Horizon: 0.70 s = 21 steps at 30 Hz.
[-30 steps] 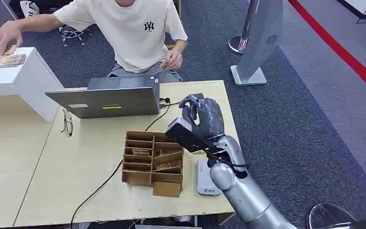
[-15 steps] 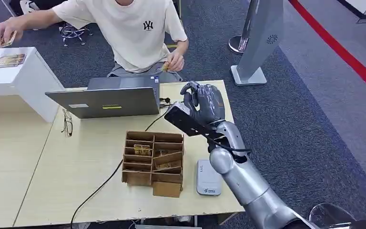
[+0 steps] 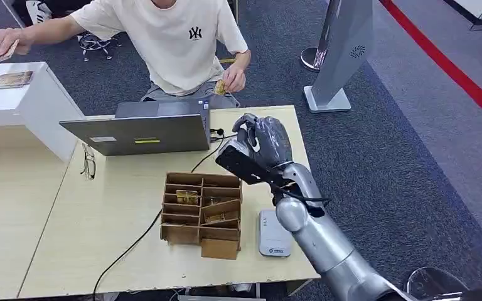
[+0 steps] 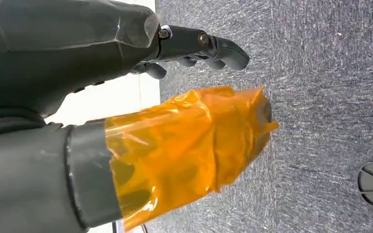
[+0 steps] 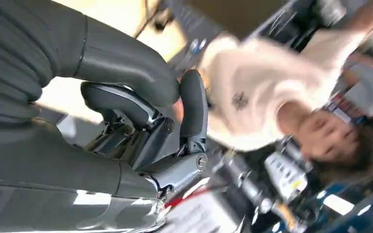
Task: Pass the card to the sensor for recognition and then transmit it.
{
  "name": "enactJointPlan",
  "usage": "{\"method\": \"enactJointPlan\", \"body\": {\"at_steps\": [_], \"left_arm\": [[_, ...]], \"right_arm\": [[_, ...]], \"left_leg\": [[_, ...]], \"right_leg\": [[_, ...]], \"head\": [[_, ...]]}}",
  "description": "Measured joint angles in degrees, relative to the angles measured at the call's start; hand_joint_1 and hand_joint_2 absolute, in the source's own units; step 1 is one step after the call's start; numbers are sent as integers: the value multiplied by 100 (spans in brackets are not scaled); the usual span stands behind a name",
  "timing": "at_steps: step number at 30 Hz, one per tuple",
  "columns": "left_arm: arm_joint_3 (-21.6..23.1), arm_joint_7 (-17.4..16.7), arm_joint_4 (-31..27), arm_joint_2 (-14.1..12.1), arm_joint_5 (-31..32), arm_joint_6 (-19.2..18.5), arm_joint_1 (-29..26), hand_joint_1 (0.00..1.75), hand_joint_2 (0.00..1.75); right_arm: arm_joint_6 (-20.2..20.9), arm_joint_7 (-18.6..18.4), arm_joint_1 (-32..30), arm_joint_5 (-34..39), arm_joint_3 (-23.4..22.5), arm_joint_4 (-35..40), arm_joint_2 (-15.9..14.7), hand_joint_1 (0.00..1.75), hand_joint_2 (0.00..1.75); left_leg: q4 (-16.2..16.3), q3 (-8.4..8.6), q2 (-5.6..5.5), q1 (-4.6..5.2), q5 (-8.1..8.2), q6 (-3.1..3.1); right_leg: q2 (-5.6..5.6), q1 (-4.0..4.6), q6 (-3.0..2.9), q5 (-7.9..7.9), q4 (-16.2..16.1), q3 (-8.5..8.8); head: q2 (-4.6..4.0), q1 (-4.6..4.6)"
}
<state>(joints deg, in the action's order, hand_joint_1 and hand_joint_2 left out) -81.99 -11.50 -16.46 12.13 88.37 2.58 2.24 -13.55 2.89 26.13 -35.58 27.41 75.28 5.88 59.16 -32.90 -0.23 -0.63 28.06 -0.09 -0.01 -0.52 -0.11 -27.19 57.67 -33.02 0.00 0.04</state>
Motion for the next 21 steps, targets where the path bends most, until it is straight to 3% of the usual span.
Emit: {"method": "enactJointPlan", "body": {"at_steps": [2,3,5,7,9,21], "left_arm": [[0,20,0,0,-2,0,0,0,0],[0,24,0,0,-4,0,1,0,0],[0,31,0,0,-7,4,1,0,0],[0,39,0,0,-9,22,3,0,0],[0,41,0,0,-11,33,3,0,0],[0,44,0,-26,-17,107,5,0,0]], "right_arm": [[96,50,-81,116,79,116,2,94,175],[176,74,-132,230,148,209,4,61,175],[356,135,-240,485,291,380,4,59,175],[526,203,-341,699,439,531,4,38,175],[616,245,-430,808,563,638,2,33,175],[1073,330,-743,1160,1377,926,-79,42,175]], "left_leg": [[0,0,0,0,0,0],[0,0,0,0,0,0],[-1,0,1,-1,1,0],[-1,0,0,-1,1,0],[-1,0,0,0,1,0],[-1,0,1,0,1,0]], "right_leg": [[0,0,0,0,0,0],[0,0,0,-1,0,0],[1,0,0,-2,0,-1],[0,0,0,-3,0,-2],[0,1,0,-3,0,-1],[1,0,0,-3,0,-1]], "head": [[0,0],[0,0],[0,0],[0,0],[0,-2],[0,0]]}}
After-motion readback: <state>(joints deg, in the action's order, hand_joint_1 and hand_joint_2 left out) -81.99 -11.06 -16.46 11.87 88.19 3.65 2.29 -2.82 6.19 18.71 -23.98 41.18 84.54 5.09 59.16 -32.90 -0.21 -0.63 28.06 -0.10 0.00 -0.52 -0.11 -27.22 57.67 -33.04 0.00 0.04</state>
